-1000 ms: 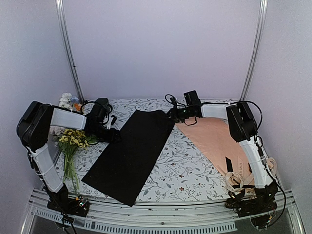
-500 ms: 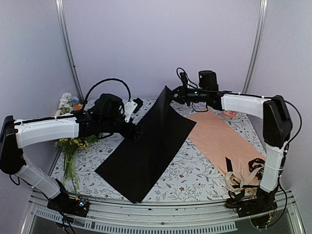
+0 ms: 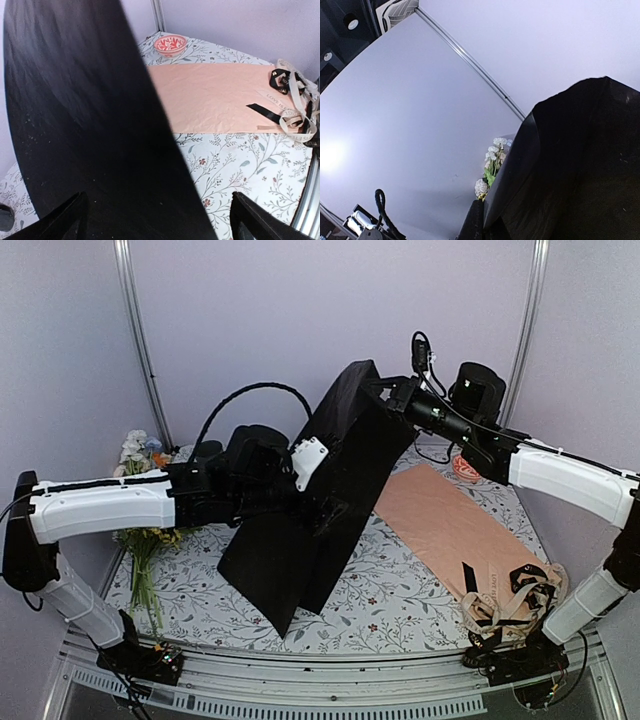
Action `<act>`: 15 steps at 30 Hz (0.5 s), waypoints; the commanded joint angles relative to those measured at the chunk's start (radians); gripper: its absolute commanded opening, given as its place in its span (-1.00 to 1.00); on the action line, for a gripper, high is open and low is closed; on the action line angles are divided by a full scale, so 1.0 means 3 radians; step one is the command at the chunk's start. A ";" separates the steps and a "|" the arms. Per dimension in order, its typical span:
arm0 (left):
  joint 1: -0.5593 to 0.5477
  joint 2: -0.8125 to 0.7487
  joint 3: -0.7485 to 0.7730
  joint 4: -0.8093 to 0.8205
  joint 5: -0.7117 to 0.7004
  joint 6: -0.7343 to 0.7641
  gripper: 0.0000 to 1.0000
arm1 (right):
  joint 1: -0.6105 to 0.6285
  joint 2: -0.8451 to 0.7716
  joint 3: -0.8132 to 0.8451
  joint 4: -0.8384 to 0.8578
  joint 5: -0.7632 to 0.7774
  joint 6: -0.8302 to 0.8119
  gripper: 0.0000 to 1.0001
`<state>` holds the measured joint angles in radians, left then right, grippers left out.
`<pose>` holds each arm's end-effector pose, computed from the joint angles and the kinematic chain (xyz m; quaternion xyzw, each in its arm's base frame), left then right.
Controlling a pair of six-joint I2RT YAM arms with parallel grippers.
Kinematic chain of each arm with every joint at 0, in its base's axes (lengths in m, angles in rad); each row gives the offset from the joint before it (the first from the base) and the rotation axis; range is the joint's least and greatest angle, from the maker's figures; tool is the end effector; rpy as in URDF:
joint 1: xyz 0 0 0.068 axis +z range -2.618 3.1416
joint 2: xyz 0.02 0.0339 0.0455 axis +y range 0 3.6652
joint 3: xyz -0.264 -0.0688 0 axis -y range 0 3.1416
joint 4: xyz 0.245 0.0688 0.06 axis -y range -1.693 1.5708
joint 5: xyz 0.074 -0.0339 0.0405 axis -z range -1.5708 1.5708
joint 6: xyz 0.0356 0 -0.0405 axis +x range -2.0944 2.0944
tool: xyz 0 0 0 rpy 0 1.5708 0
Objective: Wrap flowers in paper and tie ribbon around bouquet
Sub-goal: Unfold the folded wrapping paper at the center of the board.
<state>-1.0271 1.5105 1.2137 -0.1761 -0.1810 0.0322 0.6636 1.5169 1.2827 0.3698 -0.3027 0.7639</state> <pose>0.1881 -0.2988 0.3131 0.3885 0.7570 -0.1802 0.4935 0.2810 0.2332 0.3932 -0.0809 0.6549 0.5625 0.4981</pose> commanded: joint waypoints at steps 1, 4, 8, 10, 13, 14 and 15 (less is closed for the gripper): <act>-0.0007 0.0227 0.0221 -0.0092 -0.0354 -0.0221 0.98 | 0.0109 -0.0259 -0.0021 0.0062 0.0416 -0.0186 -1.00; -0.0002 0.0407 0.0354 -0.0211 -0.0855 -0.0333 0.94 | 0.0164 -0.0331 -0.0025 0.0064 0.0461 -0.0273 -1.00; 0.0010 0.0522 0.0383 -0.0325 -0.1487 -0.0379 0.69 | 0.0174 -0.0416 -0.0064 0.0056 0.0449 -0.0309 -1.00; 0.0027 0.0489 0.0346 -0.0373 -0.1603 -0.0417 0.43 | 0.0171 -0.0474 -0.0112 0.0053 0.0478 -0.0331 -1.00; 0.0088 0.0343 0.0143 -0.0187 -0.1405 -0.0361 -0.09 | 0.0172 -0.0551 -0.0148 0.0046 0.0483 -0.0374 -1.00; 0.0120 0.0280 0.0054 -0.0027 -0.1267 -0.0316 -0.20 | 0.0173 -0.0567 -0.0149 0.0035 0.0479 -0.0384 -1.00; 0.0133 0.0220 -0.0022 0.0095 -0.1137 -0.0267 -0.30 | 0.0173 -0.0580 -0.0158 0.0027 0.0482 -0.0392 -1.00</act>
<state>-1.0138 1.6474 1.2774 -0.2417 -0.5636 -0.0700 0.7124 1.3800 1.2495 0.3668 -0.1810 0.6758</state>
